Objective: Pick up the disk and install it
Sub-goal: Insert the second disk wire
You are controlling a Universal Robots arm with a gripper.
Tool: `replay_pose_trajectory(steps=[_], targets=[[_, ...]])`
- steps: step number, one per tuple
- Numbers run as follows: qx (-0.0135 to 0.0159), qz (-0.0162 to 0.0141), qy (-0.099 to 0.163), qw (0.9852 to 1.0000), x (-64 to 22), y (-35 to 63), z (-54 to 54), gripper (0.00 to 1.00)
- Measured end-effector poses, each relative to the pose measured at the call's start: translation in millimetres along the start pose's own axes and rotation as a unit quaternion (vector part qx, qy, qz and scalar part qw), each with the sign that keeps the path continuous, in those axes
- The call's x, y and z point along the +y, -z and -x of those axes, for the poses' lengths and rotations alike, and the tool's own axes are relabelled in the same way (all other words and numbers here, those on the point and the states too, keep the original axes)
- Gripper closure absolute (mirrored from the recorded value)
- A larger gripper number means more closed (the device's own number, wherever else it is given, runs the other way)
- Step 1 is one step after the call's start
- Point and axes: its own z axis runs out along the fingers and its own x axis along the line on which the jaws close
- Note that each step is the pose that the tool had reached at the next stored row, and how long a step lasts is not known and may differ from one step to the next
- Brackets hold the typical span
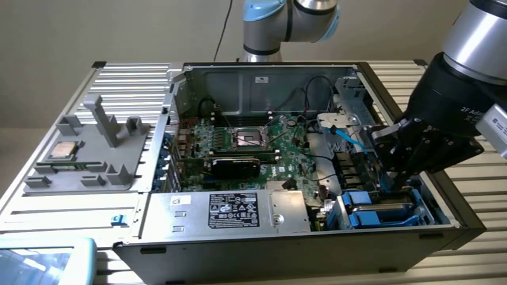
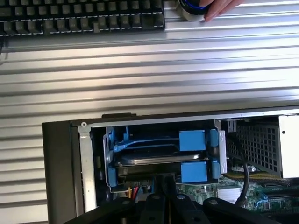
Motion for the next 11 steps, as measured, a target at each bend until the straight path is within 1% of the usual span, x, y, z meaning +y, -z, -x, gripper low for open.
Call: replay_pose_trajectory(steps=[3,6,8,11], targets=[[0.0,-0.0026,0.004,1.0,1.4,-2.5,-0.5,0.89],[0.0009,-0.0085,0.008,0.9999,1.5,-3.6,-1.7,0.89],[0.0014,-0.0111,0.01,0.9999,1.7,-4.5,-2.7,0.89],[0.0015,-0.0127,0.013,0.9998,2.9,-7.4,-3.0,0.89]])
